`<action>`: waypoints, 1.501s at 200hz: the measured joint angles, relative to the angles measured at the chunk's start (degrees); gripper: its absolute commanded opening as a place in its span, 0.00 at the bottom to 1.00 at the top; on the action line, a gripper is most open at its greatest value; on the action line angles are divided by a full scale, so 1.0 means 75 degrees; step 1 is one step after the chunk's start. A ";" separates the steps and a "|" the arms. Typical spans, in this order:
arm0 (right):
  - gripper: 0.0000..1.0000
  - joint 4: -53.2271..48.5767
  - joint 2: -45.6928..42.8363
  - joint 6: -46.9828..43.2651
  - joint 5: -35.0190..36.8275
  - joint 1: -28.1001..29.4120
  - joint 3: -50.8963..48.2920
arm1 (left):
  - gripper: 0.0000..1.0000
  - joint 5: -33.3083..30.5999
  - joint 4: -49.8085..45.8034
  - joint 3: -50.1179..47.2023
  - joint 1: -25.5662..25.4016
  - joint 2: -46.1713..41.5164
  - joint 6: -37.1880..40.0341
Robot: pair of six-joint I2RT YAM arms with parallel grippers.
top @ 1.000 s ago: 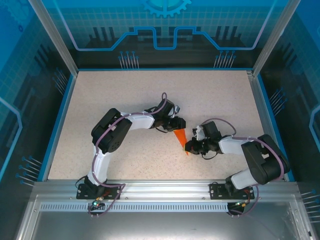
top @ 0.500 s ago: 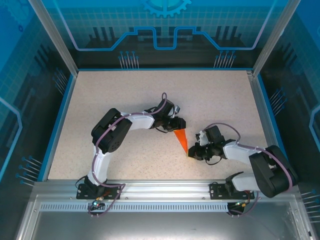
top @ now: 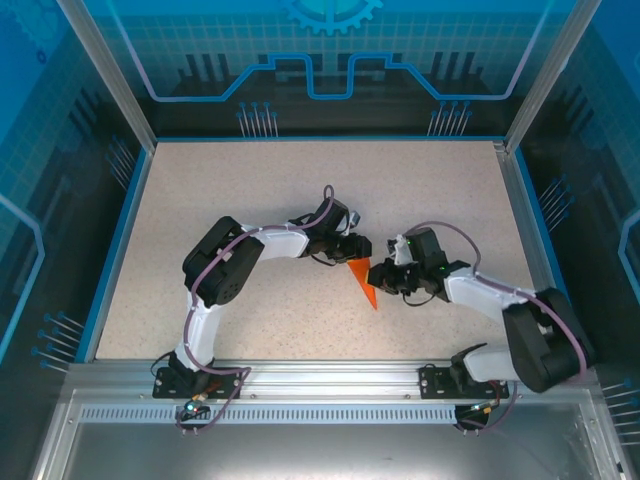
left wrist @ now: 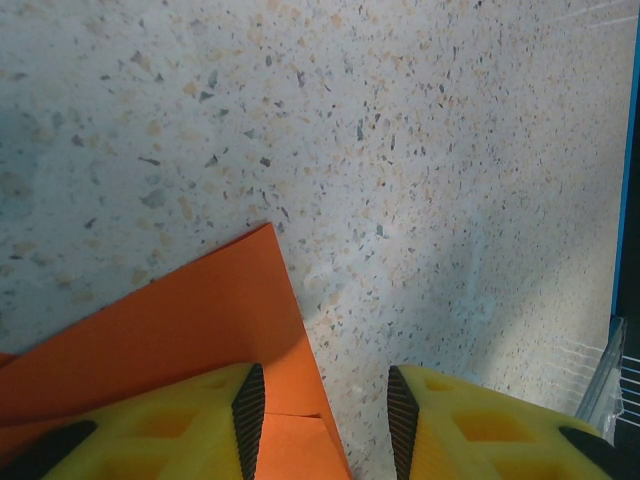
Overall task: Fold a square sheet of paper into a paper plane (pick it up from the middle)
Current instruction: Fold the wing for the fifth time at the center of the table.
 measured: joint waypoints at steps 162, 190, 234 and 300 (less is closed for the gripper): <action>0.09 0.2489 0.1982 0.0169 -0.0498 -0.0058 -0.0519 | 0.40 0.0012 0.0000 -0.0003 0.0015 0.0000 -0.0003; 0.09 0.2815 0.1734 0.0044 -0.0536 -0.0055 -0.0944 | 0.40 0.0047 -0.0003 -0.0009 0.0009 0.0000 -0.0006; 0.09 0.2964 0.1262 0.0023 -0.0510 -0.0052 -0.1454 | 0.40 0.0050 -0.0006 -0.0009 0.0009 0.0003 -0.0003; 0.14 0.1915 0.0236 -0.0224 -0.0481 -0.0044 -0.1865 | 0.41 0.0047 -0.0009 -0.0006 0.0009 0.0006 -0.0003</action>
